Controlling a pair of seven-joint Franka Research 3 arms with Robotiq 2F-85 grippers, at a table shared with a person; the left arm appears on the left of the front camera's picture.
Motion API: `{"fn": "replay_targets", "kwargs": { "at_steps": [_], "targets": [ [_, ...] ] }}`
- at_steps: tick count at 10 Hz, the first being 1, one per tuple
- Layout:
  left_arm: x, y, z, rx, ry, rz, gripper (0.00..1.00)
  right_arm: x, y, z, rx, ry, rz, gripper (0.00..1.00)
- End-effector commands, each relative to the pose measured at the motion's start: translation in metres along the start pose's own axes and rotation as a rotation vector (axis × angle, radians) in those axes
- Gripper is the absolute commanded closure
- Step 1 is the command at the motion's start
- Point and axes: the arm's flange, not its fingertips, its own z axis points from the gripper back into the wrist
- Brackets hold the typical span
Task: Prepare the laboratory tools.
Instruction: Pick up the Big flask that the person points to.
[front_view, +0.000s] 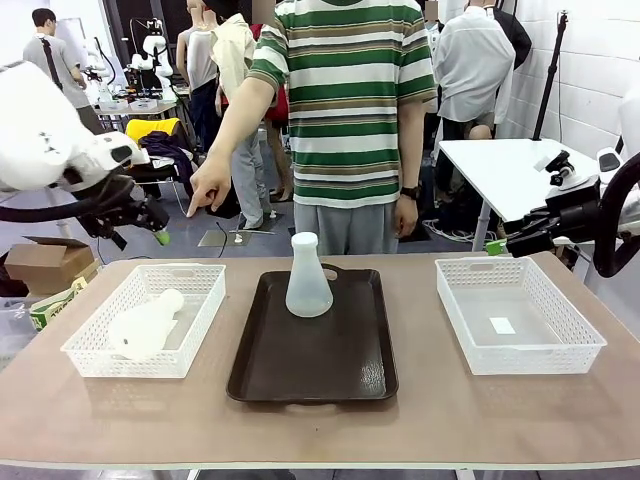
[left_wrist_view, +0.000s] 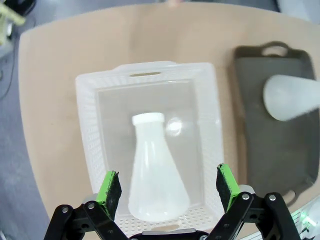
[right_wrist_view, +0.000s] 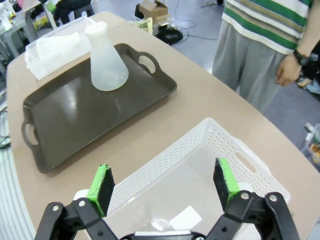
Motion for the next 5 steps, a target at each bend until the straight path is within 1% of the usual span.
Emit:
{"fn": "replay_targets", "kwargs": {
  "at_steps": [1, 2, 5],
  "targets": [
    [0.034, -0.001, -0.022, 0.04, 0.138, 0.033, 0.0, -0.001, 0.0, 0.0, -0.001, 0.014, -0.001, 0.0],
    [0.038, 0.003, -0.037, 0.052, 0.173, 0.027, 0.0, -0.001, 0.0, 0.0, -0.001, 0.014, -0.001, 0.0],
    [0.04, 0.0, -0.088, 0.091, 0.24, -0.065, 0.0, -0.001, 0.0, 0.0, -0.001, 0.014, -0.001, 0.0]
  ]
}}
